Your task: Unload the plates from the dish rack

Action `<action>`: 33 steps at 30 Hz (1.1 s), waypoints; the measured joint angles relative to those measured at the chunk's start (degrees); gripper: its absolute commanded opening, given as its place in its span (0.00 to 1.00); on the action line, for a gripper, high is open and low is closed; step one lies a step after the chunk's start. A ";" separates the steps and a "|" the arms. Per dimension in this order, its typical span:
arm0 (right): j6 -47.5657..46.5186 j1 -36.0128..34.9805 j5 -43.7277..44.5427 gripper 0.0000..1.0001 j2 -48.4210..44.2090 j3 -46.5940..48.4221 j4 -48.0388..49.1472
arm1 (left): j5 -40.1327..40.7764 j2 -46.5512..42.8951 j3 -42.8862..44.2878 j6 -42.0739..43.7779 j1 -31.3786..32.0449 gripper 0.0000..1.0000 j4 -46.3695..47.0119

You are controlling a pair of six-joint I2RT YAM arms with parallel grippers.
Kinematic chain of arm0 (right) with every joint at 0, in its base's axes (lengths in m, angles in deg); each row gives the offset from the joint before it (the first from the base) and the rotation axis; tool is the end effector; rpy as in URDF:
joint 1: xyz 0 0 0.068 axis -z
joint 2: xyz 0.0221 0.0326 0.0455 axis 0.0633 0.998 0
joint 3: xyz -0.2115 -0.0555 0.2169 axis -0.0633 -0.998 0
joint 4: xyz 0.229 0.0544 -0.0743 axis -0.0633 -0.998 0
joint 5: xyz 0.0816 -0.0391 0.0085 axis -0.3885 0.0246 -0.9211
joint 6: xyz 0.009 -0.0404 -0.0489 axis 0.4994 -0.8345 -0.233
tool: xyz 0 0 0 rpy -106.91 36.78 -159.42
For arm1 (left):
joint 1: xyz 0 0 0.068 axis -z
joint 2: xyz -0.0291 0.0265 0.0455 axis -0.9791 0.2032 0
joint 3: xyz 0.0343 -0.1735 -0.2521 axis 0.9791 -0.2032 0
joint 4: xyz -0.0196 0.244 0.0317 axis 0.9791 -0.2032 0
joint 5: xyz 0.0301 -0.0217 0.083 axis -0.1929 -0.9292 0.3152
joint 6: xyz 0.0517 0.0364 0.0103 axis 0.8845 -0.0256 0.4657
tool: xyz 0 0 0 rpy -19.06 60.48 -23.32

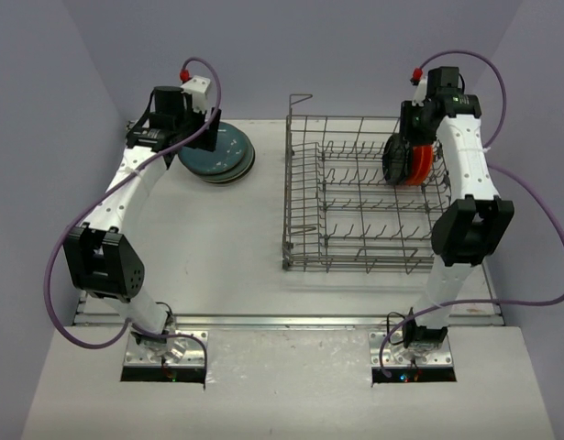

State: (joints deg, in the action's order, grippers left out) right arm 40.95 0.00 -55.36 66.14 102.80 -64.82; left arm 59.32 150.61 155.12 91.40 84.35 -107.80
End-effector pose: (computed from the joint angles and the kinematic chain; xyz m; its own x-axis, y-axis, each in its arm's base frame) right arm 0.4362 -0.0258 0.3697 -0.7641 0.1819 -0.6189 0.1432 0.9833 0.1122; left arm 0.3729 -0.0409 0.3983 -0.4855 0.2570 -0.8356 0.2289 0.9598 0.1622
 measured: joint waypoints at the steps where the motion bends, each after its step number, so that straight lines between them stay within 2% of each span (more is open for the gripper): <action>1: -0.07 0.01 0.43 0.39 0.86 0.26 0.22 | 0.01 -0.05 0.00 -0.05 0.35 0.78 0.02; 22: -1.86 -0.03 4.67 0.37 11.65 5.29 2.95 | 1.86 0.05 0.24 -1.74 0.71 0.80 -0.77; 25: -2.30 -0.21 4.75 0.32 13.14 5.29 3.02 | 2.06 0.06 0.36 -1.74 0.71 0.80 -0.82; 27: -2.96 -0.40 5.41 0.22 13.50 5.49 3.10 | 2.18 0.09 0.40 -1.74 0.71 0.80 -0.80; 32: -4.82 -0.41 7.20 0.05 14.03 6.21 3.45 | 2.33 0.11 0.44 -1.73 0.71 0.80 -0.82; 33: -5.13 -0.54 7.69 0.05 14.03 6.21 3.46 | 2.35 0.13 0.46 -1.74 0.71 0.80 -0.82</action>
State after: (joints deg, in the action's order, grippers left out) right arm 35.81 -0.54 -47.67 80.17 109.02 -61.36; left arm 61.67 150.74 155.58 89.66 85.06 -108.61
